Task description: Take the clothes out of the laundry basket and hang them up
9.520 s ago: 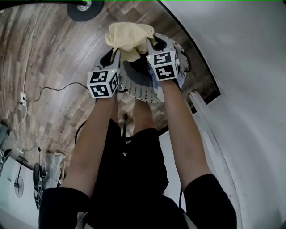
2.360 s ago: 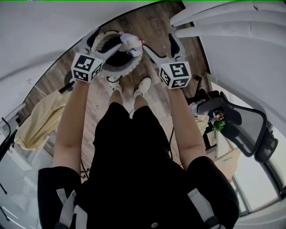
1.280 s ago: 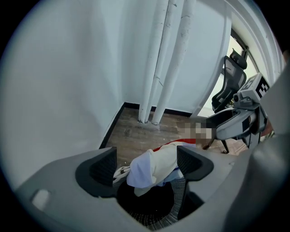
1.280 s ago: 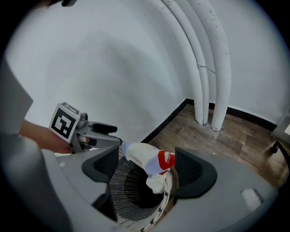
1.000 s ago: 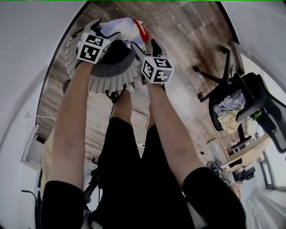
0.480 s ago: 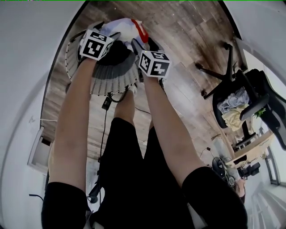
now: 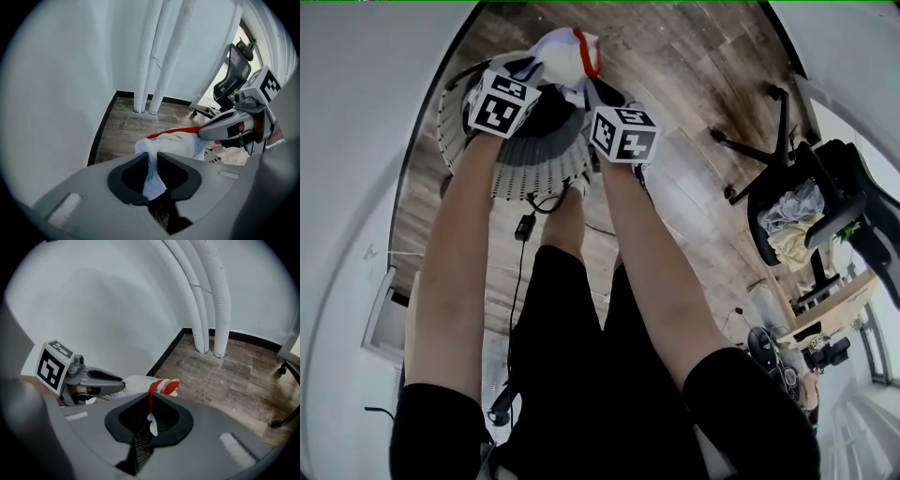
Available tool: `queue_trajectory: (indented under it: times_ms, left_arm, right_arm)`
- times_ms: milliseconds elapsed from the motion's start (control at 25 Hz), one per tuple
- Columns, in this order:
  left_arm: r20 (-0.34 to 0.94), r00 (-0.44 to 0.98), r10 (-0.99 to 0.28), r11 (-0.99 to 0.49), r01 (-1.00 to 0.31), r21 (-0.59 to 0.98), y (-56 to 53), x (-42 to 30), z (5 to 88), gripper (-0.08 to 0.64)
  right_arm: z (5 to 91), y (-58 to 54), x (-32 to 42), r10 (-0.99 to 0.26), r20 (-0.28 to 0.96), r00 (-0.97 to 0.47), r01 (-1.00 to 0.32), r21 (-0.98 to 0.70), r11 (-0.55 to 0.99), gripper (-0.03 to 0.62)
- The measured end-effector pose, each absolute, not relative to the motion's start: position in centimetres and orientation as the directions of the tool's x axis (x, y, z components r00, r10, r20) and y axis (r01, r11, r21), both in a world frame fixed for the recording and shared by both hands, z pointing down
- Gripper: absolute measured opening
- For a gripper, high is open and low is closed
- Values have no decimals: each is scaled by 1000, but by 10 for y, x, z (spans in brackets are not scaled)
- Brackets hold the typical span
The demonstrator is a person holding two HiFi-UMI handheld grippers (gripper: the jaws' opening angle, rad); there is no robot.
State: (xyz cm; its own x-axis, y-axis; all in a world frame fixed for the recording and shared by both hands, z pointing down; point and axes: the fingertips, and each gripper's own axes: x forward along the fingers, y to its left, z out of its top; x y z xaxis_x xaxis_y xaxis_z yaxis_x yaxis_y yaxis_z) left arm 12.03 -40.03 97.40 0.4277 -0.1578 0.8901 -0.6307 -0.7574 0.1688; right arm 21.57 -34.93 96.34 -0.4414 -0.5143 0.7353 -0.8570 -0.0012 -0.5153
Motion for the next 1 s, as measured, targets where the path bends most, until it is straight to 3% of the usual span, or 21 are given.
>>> queue_trajectory:
  times_ms: [480, 1000]
  left_arm:
    - [767, 495, -409, -588, -785, 194, -401, 86, 855, 52]
    - [577, 516, -633, -506, -840, 196, -392, 46, 638, 52]
  right_arm:
    - [859, -352, 218, -617, 628, -474, -861, -476, 177, 12]
    - [646, -365, 178, -678, 491, -547, -836, -361, 414, 12]
